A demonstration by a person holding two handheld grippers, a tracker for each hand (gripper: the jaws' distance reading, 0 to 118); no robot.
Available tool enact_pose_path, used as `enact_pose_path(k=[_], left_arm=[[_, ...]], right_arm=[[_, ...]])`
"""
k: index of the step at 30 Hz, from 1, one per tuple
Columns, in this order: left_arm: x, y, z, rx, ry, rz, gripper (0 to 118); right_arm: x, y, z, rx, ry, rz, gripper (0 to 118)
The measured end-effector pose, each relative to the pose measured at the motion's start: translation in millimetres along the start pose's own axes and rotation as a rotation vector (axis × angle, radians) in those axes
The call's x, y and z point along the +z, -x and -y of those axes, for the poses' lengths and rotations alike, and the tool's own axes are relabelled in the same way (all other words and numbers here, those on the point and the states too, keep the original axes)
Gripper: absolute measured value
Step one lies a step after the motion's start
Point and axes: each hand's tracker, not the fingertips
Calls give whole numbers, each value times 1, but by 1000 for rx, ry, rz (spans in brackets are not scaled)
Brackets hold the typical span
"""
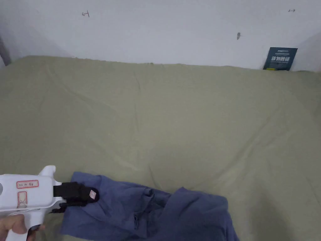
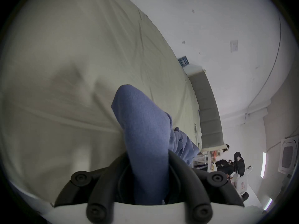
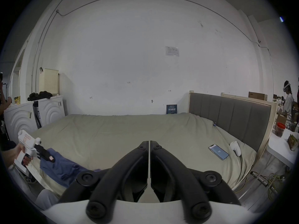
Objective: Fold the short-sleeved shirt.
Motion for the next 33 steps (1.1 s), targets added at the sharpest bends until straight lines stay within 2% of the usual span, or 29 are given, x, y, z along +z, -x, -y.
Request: enact_pose_path(k=[3,4,6,8,14,16,22,28,29,32,33], left_arm=[[24,-7,-4,11,-40,-123,12],[30,-13,-4,-9,-55,-120,12],[32,-28,-6,-22,-53,-155,12],[28,-53,-1,-50,-41,-248,12],[-5,-141,14,-245,-7,-478,12],[-20,-168,24,-306,-8,-492,12],[-101,-220,53,-474,91,-588,12],[-206,-245,95,-575,179,-632,13],[-218,-248,103,-558,161,-622,16],[-246,-245,115,-591,177,-580,108],[-248,-246,118,-576,217,-521,114]], right_arm=[[-5,1,1,7,-2,-3,4],[-6,1,2,9,-2,-3,4],[-8,1,4,2,9,-8,4],[-8,-1,6,-7,23,-18,4],[-5,-7,13,-3,48,-12,4],[-3,-11,15,-13,48,-5,4],[-4,-21,15,-2,40,28,4],[-4,-23,21,11,55,42,4],[-4,-23,22,10,64,39,4],[-7,-22,26,0,90,26,4],[-7,-22,27,-2,92,26,4]])
